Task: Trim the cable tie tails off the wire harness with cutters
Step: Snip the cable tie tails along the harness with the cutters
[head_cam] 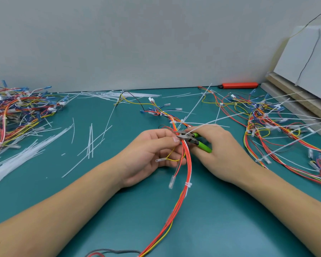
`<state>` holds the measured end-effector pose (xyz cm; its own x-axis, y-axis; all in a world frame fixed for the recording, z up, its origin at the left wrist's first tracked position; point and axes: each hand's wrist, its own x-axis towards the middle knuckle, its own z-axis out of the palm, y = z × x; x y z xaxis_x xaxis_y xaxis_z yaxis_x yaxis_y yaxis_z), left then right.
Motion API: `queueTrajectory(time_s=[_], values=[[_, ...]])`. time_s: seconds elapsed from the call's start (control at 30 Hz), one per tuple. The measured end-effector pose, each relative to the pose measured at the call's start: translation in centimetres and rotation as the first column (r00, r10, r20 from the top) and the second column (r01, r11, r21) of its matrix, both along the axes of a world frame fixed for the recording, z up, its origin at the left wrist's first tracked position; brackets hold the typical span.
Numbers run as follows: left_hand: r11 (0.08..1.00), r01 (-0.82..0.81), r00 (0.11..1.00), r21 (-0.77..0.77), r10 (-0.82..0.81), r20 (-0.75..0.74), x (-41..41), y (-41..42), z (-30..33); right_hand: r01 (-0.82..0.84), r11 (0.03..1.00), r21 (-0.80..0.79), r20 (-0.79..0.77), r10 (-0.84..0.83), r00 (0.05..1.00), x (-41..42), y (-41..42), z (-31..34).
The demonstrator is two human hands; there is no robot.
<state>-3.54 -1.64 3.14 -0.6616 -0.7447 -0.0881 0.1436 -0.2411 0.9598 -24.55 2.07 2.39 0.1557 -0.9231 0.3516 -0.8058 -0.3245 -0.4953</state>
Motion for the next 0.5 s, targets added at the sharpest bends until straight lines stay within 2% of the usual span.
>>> queueTrajectory(time_s=[0.27, 0.5], values=[[1.0, -0.003, 1.0, 0.007, 0.003, 0.0, -0.01, 0.03, 0.0, 0.016, 1.0, -0.004, -0.007, -0.016, 1.0, -0.08, -0.29, -0.31], [1.0, -0.002, 1.0, -0.012, 0.002, 0.03, 0.02, 0.03, 0.07, 0.107, 0.994, 0.032, -0.026, -0.106, 0.994, -0.16, -0.43, -0.88]])
